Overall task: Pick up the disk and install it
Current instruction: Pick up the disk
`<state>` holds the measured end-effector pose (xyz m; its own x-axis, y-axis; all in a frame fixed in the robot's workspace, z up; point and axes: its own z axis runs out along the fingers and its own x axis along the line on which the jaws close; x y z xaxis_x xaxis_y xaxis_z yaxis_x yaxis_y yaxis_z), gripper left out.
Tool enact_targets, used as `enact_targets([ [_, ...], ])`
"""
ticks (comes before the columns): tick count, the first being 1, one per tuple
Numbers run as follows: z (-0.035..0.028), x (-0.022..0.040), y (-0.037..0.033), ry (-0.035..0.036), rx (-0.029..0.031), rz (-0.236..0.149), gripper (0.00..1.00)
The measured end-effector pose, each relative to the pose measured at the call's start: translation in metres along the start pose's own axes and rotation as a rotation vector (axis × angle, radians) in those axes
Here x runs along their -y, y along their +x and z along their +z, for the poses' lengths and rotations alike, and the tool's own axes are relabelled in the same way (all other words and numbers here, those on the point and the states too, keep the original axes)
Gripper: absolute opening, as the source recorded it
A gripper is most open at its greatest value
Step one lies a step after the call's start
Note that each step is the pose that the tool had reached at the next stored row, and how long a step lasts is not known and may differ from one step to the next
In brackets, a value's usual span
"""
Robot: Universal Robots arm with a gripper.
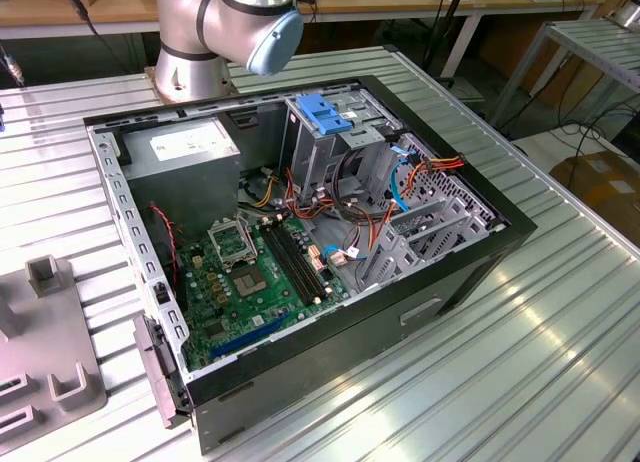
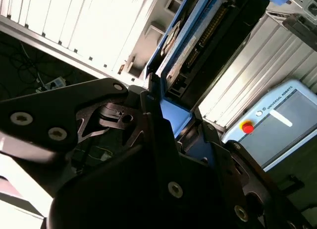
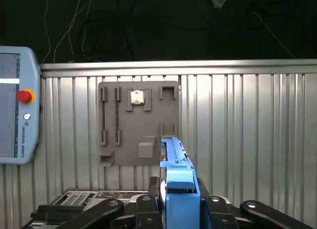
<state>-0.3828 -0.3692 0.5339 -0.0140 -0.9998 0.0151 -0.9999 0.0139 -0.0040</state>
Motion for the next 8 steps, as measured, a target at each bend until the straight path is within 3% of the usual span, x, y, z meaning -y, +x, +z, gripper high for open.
enact_targets([
  [1,0.0001,0.0072,-0.0001,0.0,0.0,0.0,0.37],
  [2,0.0001,0.0103,-0.0001,0.0,0.0,0.0,0.37],
  [8,0.0002,0.0199,-0.0003,0.0001,0.0001,0.0,0.37],
])
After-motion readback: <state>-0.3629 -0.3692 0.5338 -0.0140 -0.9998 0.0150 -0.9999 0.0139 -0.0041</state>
